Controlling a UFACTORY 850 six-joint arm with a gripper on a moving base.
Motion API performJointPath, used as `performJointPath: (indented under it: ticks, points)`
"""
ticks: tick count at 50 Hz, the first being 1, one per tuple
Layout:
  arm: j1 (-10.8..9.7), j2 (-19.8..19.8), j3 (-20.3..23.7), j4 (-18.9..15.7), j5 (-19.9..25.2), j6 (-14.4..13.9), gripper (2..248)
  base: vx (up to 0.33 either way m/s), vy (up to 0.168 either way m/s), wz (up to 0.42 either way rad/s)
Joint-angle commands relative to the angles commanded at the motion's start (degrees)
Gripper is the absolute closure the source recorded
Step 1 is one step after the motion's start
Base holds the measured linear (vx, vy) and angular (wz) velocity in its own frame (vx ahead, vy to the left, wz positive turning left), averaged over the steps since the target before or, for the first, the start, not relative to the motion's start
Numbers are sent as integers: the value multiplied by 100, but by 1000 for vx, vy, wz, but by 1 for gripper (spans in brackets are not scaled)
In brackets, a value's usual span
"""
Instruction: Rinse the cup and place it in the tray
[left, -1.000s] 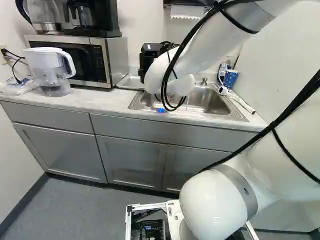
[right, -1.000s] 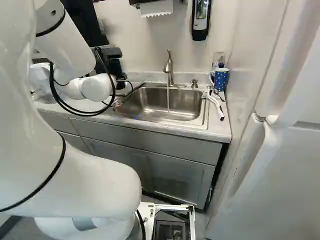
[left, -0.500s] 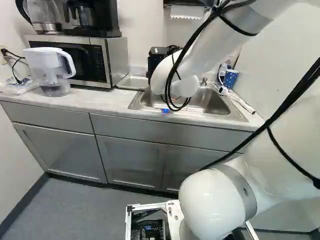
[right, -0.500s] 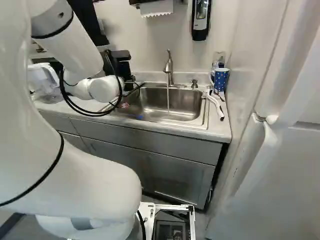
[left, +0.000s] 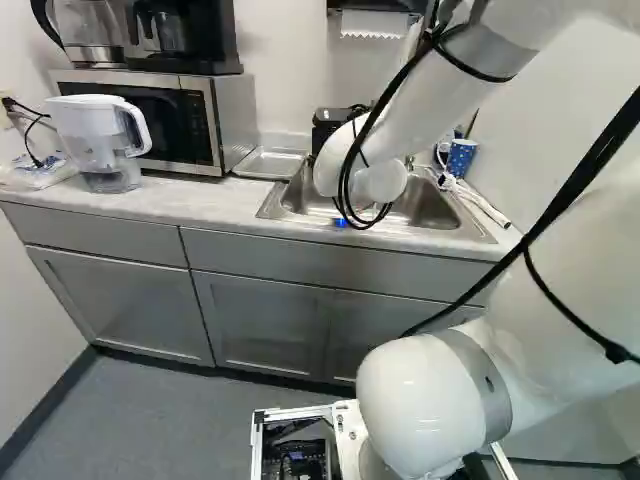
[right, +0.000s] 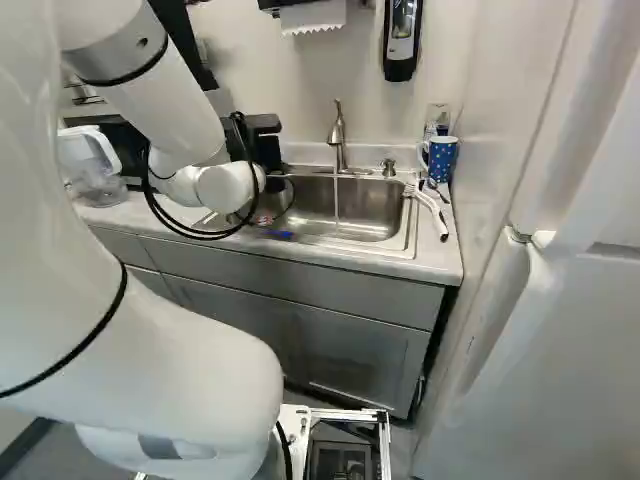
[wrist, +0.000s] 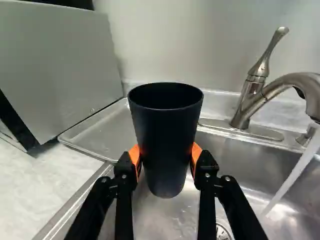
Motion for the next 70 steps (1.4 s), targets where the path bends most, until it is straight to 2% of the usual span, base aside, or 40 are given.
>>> performJointPath:
  ticks: [35,70]
  points:
    - [-693,-387,110,0,0,0,133,0,0,0]
    - [-1347,-462,39,0,0,0,133,0,0,0]
